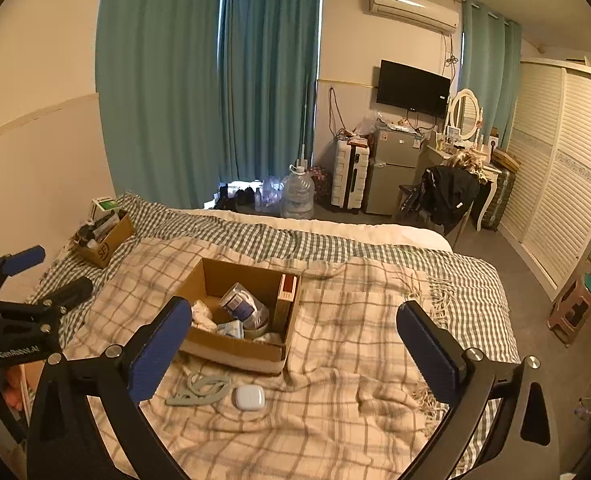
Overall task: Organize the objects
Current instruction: 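Grasp the grey-green clip with the left gripper while the right gripper grasps the white earbud case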
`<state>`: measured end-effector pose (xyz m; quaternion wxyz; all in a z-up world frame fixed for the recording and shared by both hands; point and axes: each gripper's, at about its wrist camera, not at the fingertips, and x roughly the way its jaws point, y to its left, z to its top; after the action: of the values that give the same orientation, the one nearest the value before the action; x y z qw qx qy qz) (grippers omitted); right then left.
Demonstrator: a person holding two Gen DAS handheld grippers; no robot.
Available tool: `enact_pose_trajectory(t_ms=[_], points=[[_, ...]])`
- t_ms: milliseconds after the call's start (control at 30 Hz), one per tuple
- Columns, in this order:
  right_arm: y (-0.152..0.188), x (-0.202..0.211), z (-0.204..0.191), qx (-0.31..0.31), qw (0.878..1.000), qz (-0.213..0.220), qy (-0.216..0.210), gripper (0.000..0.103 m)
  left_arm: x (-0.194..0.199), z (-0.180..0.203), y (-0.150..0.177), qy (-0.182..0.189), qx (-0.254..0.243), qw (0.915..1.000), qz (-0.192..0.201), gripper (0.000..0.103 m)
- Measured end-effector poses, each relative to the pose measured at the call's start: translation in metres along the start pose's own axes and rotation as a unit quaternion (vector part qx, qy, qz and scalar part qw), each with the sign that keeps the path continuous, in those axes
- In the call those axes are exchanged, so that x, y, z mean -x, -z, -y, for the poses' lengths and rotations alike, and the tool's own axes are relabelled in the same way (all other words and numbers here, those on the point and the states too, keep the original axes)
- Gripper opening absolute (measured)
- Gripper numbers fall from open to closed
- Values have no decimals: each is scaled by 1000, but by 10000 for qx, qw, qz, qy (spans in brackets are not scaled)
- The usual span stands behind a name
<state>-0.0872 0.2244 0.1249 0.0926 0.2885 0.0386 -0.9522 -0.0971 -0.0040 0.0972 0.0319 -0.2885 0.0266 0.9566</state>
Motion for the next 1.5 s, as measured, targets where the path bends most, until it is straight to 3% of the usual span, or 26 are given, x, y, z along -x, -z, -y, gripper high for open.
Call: enact_pose_trajectory(t_ms=[200, 600, 833, 967, 1167, 1333, 1433, 1500], points=[[30, -10, -7, 152, 9998, -145, -49, 103, 3, 6, 24, -205, -68, 9998, 0, 103], [74, -93, -15, 97, 9979, -629, -149, 103, -63, 1, 76, -521, 212, 9977, -391, 103], [103, -167, -22, 41, 9916, -1270, -252, 102, -131, 1, 123, -732, 305, 9914, -1040, 103], [129, -210, -31, 62, 9853, -1683, -298, 97, -162, 2, 151, -855, 119, 9864, -1399, 103], [174, -264, -42, 21, 9658, -2535, -537, 80, -192, -1, 179, -778, 61, 9797, -1847, 103], [185, -284, -48, 112, 9556, -2867, -674, 78, -205, 7, 188, -614, -141, 9767, -2050, 103], [189, -288, -51, 176, 9518, -2955, -803, 55, -206, 17, 191, -472, -362, 9756, -2114, 103], [189, -284, -48, 129, 9537, -2896, -804, 50, -204, 24, 191, -370, -523, 9756, -2099, 102]])
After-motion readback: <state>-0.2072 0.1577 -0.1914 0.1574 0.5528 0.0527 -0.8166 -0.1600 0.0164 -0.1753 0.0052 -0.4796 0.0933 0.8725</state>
